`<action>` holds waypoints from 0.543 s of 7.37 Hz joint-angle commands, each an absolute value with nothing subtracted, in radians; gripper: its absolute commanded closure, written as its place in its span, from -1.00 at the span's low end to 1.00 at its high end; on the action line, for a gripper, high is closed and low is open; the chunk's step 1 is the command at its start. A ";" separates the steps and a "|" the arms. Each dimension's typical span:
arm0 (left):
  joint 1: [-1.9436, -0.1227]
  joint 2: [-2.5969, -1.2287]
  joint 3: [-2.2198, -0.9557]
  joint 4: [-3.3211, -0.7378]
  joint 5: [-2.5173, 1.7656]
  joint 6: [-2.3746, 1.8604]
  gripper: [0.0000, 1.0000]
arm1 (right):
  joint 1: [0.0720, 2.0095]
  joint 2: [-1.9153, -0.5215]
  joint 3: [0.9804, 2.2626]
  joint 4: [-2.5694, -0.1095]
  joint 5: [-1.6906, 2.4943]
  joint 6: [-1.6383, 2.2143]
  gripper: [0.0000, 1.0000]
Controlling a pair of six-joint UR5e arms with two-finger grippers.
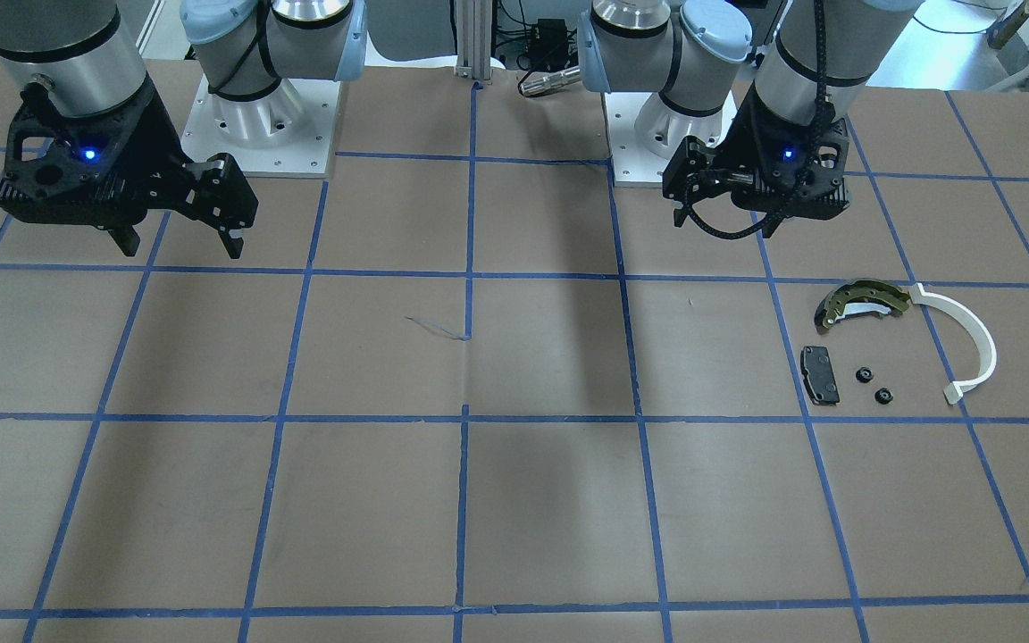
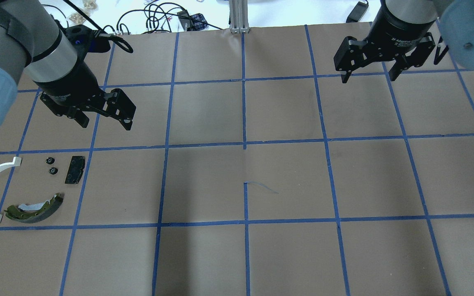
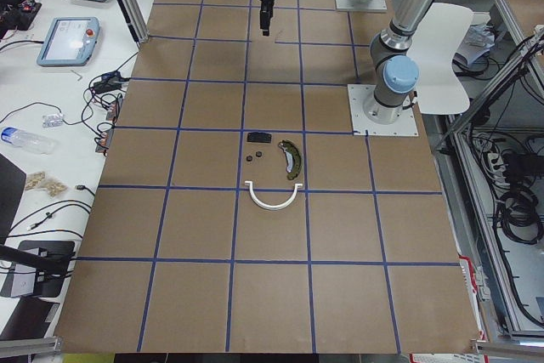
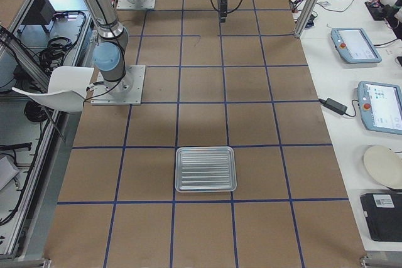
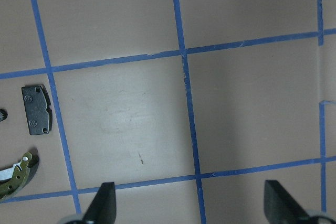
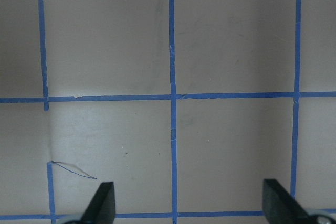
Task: Place bearing gear from tray to pile
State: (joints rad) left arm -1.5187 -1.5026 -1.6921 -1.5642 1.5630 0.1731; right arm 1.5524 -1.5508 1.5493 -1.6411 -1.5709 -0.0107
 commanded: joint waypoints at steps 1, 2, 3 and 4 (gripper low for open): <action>-1.519 -1.508 -1.704 -1.569 1.560 0.172 -1.00 | 1.552 -1.549 1.549 -1.641 -1.571 -0.011 -1.00; -1.519 -1.509 -1.707 -1.569 1.562 0.169 -1.00 | 1.552 -1.551 1.549 -1.641 -1.571 -0.011 -1.00; -1.519 -1.502 -1.707 -1.569 1.569 0.163 -1.00 | 1.552 -1.551 1.549 -1.641 -1.571 -0.011 -1.00; -1.519 -1.497 -1.707 -1.569 1.571 0.163 -1.00 | 1.552 -1.551 1.549 -1.641 -1.571 -0.011 -1.00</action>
